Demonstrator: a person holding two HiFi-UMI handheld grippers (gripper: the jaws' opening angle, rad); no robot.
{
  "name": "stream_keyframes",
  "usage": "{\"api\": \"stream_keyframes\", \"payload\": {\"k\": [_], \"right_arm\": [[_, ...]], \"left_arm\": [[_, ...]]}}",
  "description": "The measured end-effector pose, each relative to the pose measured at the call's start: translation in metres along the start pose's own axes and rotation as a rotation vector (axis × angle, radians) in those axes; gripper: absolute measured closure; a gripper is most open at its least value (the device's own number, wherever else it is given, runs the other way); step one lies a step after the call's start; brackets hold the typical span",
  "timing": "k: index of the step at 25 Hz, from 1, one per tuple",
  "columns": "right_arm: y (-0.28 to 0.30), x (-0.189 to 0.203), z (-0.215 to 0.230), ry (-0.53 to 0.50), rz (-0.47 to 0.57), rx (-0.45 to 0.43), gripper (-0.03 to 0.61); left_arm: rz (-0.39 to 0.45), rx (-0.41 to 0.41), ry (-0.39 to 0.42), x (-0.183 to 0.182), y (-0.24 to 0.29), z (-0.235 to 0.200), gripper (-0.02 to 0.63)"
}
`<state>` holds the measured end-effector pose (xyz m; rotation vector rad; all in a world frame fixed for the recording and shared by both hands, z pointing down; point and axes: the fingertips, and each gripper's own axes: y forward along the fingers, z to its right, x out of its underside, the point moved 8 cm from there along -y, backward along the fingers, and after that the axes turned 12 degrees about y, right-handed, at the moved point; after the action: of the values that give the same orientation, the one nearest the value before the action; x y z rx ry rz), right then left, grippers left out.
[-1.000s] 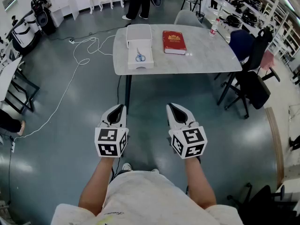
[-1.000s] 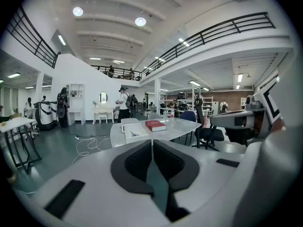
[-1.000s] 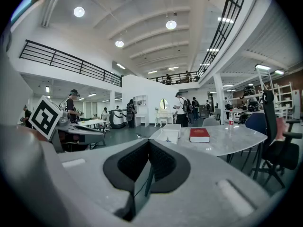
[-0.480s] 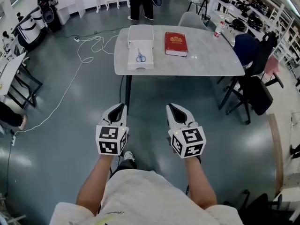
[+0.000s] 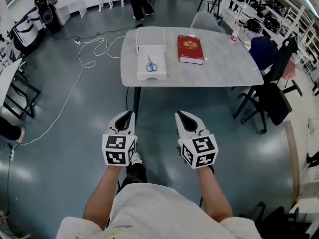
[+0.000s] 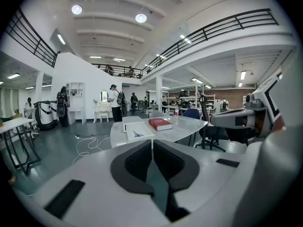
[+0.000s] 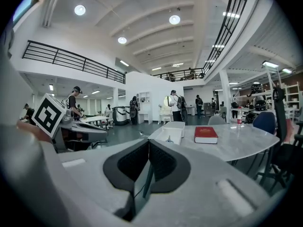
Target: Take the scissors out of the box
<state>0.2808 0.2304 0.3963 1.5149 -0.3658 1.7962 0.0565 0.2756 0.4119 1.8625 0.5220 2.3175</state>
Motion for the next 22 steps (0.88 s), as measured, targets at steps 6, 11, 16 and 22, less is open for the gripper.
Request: {"api": "stream_keyframes", "payload": {"k": [6, 11, 16, 22], "right_arm": [[0.067, -0.018, -0.010, -0.002, -0.033, 0.013, 0.572], [0.112, -0.031, -0.010, 0.009, -0.039, 0.053, 0.572], [0.146, -0.038, -0.010, 0.014, -0.049, 0.093, 0.572], [0.182, -0.045, -0.008, 0.009, -0.057, 0.144, 0.572]], "left_arm": [[-0.007, 0.023, -0.024, -0.003, 0.043, -0.060, 0.595], [-0.006, 0.045, -0.027, -0.008, 0.077, -0.103, 0.595], [-0.012, 0.072, -0.033, -0.007, 0.102, -0.135, 0.595], [0.000, 0.113, -0.029, -0.008, 0.133, -0.164, 0.595]]}}
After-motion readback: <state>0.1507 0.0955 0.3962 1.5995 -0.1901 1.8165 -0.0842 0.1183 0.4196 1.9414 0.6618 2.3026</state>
